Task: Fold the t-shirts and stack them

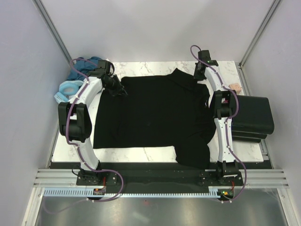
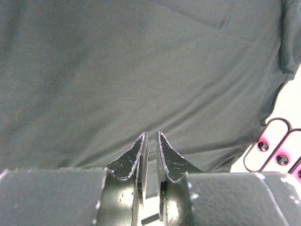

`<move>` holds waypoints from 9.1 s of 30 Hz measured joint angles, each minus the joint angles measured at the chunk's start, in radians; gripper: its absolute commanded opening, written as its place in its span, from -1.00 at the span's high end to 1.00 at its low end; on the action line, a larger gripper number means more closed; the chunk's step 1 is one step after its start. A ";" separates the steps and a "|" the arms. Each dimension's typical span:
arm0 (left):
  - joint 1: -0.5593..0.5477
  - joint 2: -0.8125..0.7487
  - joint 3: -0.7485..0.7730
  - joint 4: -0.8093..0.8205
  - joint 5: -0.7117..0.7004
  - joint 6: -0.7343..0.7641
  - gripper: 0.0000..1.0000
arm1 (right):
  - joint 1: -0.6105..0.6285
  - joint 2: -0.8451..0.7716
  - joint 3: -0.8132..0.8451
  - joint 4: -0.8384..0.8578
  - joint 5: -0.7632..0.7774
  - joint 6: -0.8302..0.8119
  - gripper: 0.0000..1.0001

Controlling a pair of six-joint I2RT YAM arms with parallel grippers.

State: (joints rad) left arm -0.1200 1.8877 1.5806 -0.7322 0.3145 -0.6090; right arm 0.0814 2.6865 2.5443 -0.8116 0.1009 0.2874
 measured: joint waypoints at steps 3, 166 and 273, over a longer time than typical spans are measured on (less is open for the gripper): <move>0.000 0.000 0.000 0.000 0.000 0.000 0.63 | 0.005 0.000 0.000 0.003 0.000 -0.008 1.00; 0.206 0.130 0.517 -0.050 -0.251 -0.039 0.96 | 0.051 -0.809 -0.545 0.238 0.081 -0.013 1.00; 0.217 0.163 0.554 -0.129 -0.312 0.131 0.96 | 0.085 -0.675 -0.377 0.217 0.151 -0.097 1.00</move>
State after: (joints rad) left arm 0.0967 2.0506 2.1349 -0.8612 0.0021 -0.4782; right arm 0.1661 2.0117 2.1670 -0.5945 0.2523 0.1902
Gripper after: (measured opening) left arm 0.025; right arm 0.007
